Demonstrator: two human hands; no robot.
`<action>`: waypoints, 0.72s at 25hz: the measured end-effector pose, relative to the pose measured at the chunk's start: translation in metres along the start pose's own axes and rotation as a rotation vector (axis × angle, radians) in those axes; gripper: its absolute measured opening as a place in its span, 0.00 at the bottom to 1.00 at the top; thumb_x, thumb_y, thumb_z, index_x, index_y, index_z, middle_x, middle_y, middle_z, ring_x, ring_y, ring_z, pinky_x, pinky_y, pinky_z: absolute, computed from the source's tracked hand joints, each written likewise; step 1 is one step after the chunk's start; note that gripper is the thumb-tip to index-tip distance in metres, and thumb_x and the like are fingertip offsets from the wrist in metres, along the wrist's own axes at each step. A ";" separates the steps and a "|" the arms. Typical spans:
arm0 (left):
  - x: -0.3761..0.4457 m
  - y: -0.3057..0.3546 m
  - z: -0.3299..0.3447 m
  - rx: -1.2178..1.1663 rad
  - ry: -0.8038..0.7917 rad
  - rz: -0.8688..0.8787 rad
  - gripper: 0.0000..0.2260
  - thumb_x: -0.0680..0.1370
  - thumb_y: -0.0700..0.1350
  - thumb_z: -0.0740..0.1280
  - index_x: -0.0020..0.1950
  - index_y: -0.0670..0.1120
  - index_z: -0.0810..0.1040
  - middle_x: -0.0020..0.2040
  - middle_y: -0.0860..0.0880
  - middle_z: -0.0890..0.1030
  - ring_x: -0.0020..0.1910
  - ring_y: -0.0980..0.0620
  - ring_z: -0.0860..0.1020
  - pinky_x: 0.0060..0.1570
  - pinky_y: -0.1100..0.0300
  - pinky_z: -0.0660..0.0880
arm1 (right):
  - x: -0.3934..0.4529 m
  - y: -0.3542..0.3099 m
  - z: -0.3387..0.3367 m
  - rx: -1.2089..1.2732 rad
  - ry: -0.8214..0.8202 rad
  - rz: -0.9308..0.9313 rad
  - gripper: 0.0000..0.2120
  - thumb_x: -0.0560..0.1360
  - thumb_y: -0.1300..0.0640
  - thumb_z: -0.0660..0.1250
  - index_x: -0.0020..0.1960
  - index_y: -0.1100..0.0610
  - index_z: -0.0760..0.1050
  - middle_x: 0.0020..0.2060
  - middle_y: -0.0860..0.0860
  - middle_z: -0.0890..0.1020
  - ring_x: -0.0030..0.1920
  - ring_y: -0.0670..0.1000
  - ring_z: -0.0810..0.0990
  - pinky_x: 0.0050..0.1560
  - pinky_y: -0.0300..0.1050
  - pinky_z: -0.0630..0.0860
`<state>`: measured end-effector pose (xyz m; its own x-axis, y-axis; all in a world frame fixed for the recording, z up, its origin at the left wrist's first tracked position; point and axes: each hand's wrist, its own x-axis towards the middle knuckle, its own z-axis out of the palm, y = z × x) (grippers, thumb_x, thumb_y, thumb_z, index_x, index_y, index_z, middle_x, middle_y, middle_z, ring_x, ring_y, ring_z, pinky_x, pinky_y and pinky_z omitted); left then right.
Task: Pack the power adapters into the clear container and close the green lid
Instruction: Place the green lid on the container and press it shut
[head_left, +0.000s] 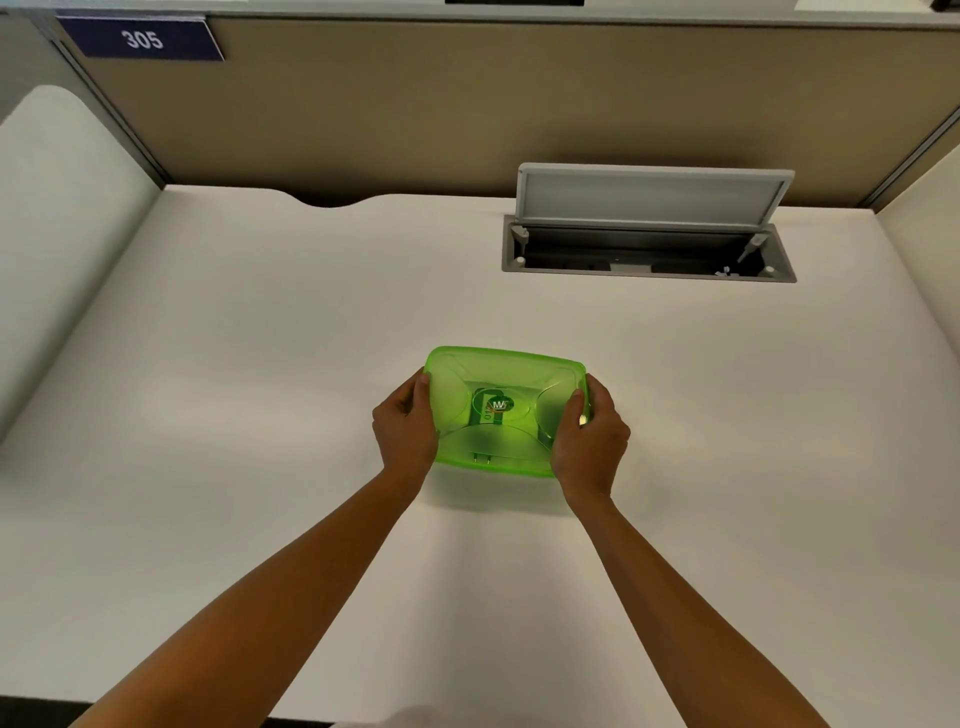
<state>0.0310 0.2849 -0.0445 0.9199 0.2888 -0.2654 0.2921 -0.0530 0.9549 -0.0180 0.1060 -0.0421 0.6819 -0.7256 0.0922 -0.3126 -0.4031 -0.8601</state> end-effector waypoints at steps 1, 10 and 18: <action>0.000 0.002 -0.001 -0.022 -0.008 -0.023 0.13 0.80 0.53 0.65 0.59 0.50 0.84 0.53 0.55 0.86 0.55 0.57 0.82 0.55 0.60 0.78 | 0.001 0.000 0.000 0.007 0.002 0.003 0.16 0.81 0.57 0.60 0.66 0.59 0.77 0.56 0.54 0.85 0.54 0.55 0.82 0.51 0.29 0.66; -0.002 0.010 -0.004 -0.135 0.039 -0.235 0.26 0.77 0.54 0.68 0.26 0.50 0.57 0.26 0.54 0.55 0.31 0.51 0.56 0.35 0.57 0.55 | 0.006 0.004 0.000 0.171 -0.028 0.236 0.16 0.81 0.52 0.59 0.45 0.60 0.81 0.36 0.51 0.81 0.42 0.53 0.75 0.45 0.42 0.67; -0.010 0.006 -0.005 -0.345 0.080 -0.442 0.10 0.77 0.54 0.69 0.39 0.53 0.84 0.41 0.52 0.84 0.42 0.50 0.80 0.51 0.54 0.76 | -0.005 0.013 -0.004 0.732 -0.075 0.666 0.09 0.74 0.52 0.70 0.50 0.54 0.85 0.47 0.49 0.86 0.50 0.50 0.82 0.57 0.51 0.78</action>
<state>0.0225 0.2866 -0.0359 0.7028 0.2849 -0.6519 0.5305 0.4007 0.7470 -0.0284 0.1024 -0.0516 0.5635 -0.6316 -0.5326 -0.1786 0.5363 -0.8249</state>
